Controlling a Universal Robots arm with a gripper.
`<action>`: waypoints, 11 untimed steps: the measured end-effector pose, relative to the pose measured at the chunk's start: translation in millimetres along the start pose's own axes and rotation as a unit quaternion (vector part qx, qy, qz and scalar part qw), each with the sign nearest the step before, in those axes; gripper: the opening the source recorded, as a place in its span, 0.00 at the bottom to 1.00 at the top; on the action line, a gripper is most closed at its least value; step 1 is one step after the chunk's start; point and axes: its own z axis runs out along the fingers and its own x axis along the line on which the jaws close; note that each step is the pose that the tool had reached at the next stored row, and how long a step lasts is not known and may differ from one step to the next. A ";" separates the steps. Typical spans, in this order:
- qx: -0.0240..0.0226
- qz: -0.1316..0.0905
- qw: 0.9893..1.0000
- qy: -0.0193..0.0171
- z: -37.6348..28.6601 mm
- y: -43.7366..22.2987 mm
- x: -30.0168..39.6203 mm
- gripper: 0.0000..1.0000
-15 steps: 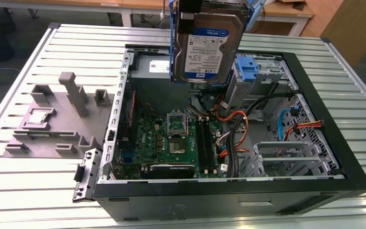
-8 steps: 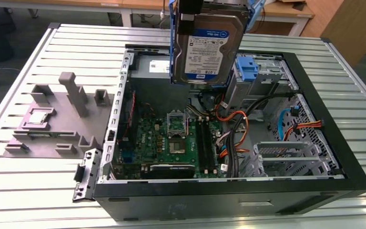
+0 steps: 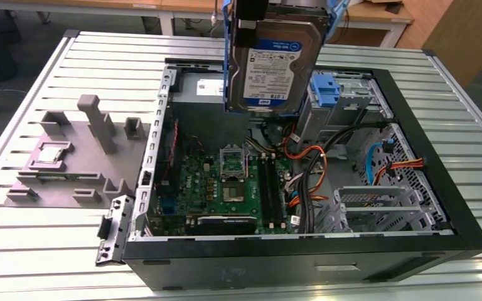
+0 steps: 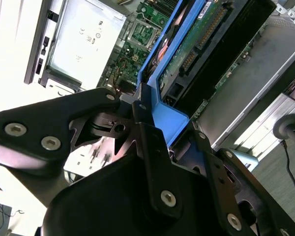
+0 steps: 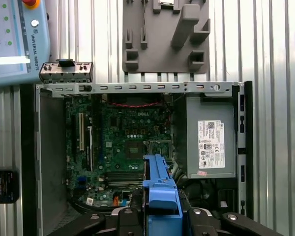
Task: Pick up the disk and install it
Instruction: 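Insert the disk into the insertion slot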
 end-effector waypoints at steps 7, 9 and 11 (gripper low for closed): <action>0.000 0.000 1.000 0.000 0.0 0.0 1.5 0.37; 0.000 0.000 1.000 0.000 0.0 -0.1 1.5 0.37; 0.000 0.000 1.000 0.000 0.0 -0.1 1.5 0.37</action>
